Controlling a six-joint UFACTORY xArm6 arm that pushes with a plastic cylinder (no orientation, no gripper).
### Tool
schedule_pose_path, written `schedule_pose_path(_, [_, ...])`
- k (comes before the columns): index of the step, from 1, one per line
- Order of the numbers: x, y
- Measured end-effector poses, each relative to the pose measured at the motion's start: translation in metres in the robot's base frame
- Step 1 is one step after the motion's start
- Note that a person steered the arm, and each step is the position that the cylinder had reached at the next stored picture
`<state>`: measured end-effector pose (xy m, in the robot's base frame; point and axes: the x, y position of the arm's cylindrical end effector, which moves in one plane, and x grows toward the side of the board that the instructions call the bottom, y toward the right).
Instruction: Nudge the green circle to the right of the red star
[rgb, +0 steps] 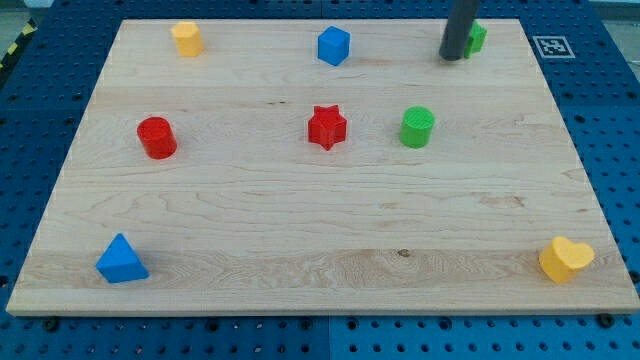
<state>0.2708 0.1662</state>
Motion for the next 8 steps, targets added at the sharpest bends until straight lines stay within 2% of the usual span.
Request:
schedule_pose_path(2, [-0.008, 0.053])
schedule_pose_path(3, [-0.008, 0.054])
schedule_pose_path(5, [-0.008, -0.005])
schedule_pose_path(6, [-0.008, -0.009])
schedule_pose_path(8, [0.032, 0.024])
